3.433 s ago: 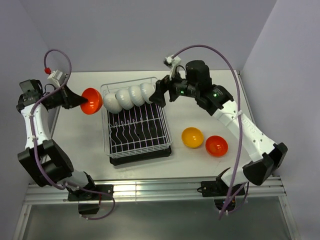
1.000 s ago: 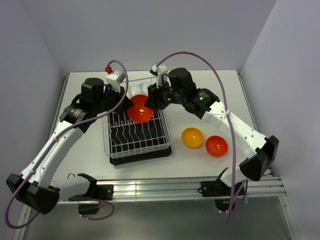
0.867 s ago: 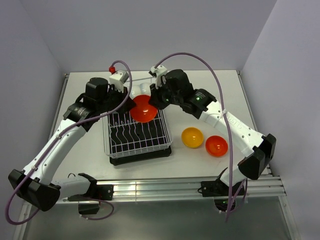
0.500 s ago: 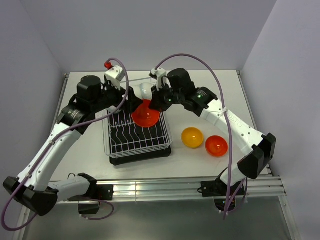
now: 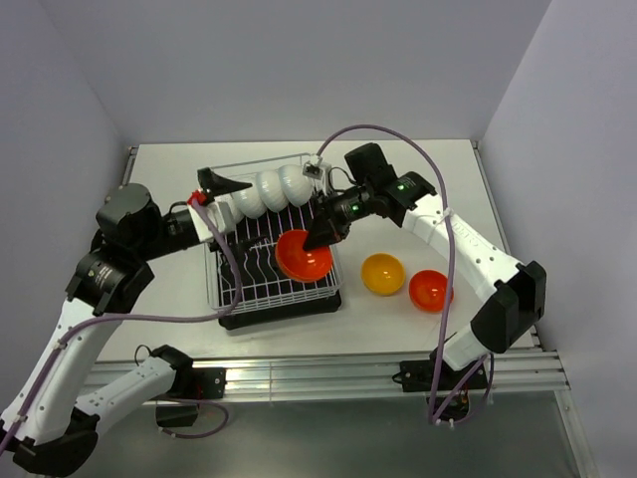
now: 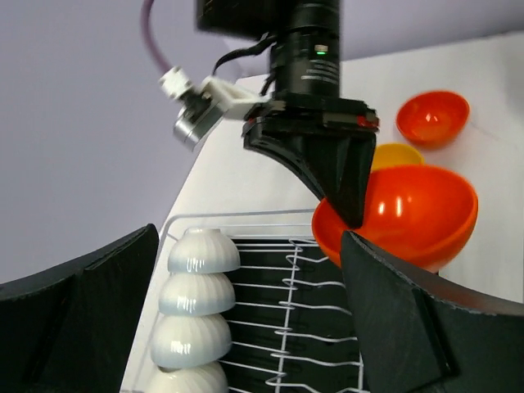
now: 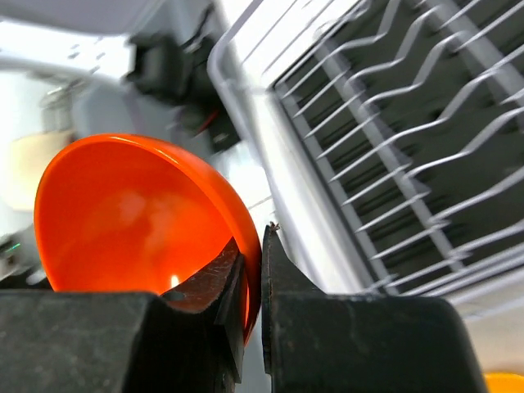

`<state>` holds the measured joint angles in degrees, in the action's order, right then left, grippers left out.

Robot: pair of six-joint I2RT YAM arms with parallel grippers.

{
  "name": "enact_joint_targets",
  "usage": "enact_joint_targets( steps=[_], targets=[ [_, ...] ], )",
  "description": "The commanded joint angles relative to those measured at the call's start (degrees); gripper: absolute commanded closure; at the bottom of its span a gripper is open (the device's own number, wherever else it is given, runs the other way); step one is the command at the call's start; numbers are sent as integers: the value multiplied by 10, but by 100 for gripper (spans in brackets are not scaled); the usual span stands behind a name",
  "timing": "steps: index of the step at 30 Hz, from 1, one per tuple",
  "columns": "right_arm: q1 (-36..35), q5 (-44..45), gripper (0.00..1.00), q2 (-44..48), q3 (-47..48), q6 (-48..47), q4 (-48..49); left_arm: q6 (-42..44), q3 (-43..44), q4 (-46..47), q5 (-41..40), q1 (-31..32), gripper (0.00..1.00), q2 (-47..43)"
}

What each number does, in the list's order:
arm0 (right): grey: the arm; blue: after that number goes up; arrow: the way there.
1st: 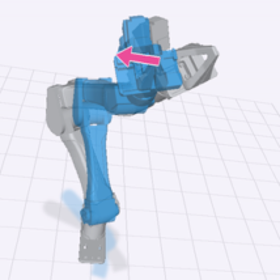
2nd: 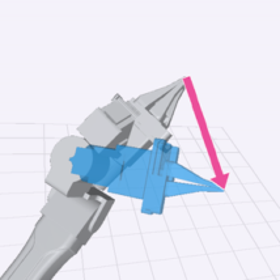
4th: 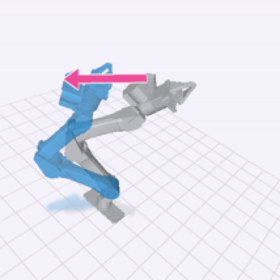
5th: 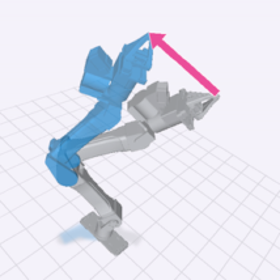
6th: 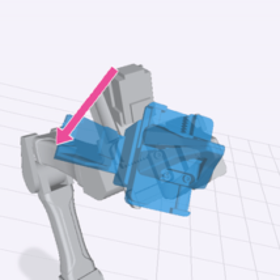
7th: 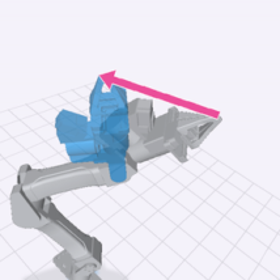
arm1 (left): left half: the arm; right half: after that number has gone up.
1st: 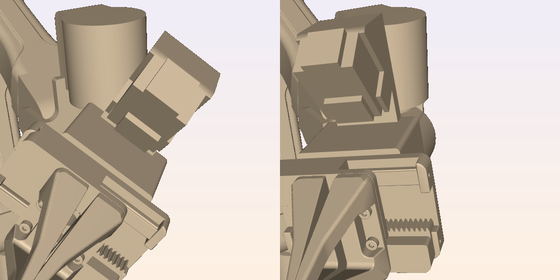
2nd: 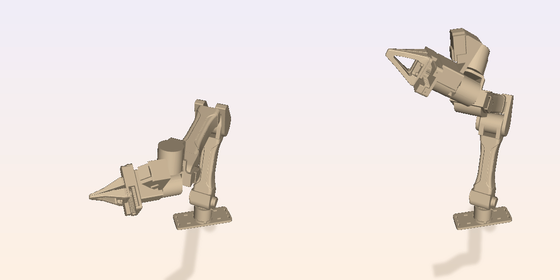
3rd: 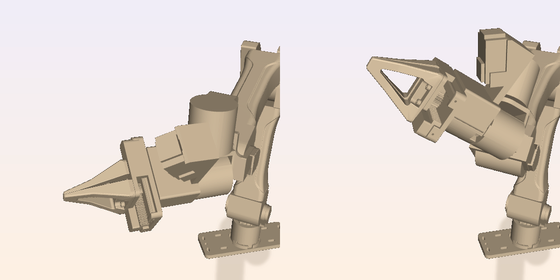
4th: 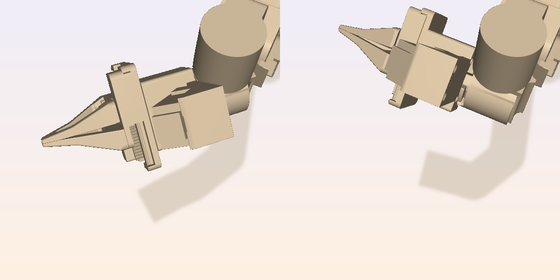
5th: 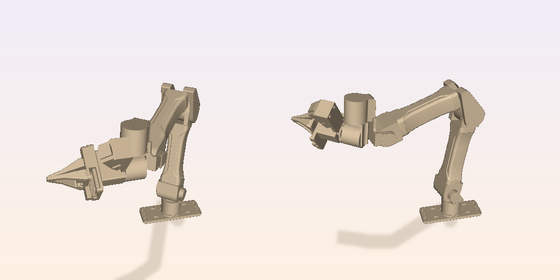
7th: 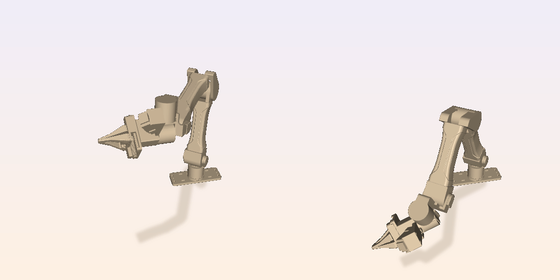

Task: Load the bowls into the dish rack

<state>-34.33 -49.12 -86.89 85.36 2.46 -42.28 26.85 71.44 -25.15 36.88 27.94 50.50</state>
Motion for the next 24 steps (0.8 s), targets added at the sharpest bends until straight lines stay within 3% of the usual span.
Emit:
enact_joint_targets(
  steps=[1,6,13,16,24],
  targets=[
    [12,-122,100,-11,-17,0,-30,170,-1,-72,84,15,2,-1],
    [25,-161,100,-2,-68,56,31,307,6,-148,27,92,3,15],
    [96,-221,100,1,-140,155,106,365,-13,-157,-141,298,3,43],
    [110,-219,100,11,-148,158,105,378,-39,-119,-201,353,3,46],
    [109,-213,100,26,-172,175,113,439,-107,-11,-305,408,5,43]
  ],
)
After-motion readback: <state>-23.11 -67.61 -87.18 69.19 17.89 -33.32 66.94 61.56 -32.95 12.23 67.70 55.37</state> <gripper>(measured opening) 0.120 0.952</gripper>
